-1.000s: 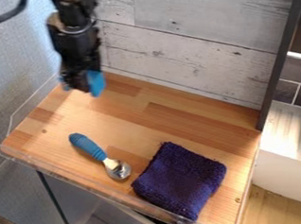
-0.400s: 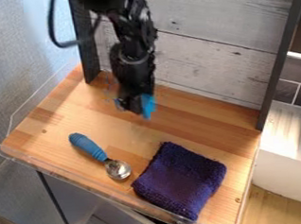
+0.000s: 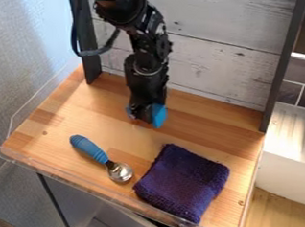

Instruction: Move the blue thing at the center of the table near the purple spoon and the towel

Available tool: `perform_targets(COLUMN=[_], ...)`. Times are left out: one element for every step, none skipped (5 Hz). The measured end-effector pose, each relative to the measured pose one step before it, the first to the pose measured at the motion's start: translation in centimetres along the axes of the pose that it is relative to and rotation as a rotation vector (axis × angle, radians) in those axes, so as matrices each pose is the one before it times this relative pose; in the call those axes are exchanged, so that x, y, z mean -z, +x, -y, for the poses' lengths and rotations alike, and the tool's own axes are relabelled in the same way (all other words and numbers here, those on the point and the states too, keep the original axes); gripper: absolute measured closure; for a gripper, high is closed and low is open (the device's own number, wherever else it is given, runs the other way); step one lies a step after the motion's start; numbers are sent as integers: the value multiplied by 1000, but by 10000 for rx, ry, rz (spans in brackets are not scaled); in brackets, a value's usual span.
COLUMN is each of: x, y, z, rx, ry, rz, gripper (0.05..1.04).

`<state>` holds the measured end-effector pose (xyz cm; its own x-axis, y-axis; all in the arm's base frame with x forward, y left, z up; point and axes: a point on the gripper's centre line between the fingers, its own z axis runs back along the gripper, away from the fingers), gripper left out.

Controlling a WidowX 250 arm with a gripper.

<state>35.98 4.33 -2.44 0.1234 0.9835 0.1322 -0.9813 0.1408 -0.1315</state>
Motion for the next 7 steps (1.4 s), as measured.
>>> perform_targets(x=[-216, 608, 129, 23, -25, -355, -3477], y=[73, -49, 549, -2, 174, 241, 367], z=[163, -307, -131, -222, 28, -390, 419], rx=[162, 32, -271, -170, -117, -148, -288], ry=[154, 259, 280, 122, -1, 88, -747], rz=[-26, -5, 382, 6, 104, 142, -138], gripper=[506, 439, 147, 66, 75, 79, 83])
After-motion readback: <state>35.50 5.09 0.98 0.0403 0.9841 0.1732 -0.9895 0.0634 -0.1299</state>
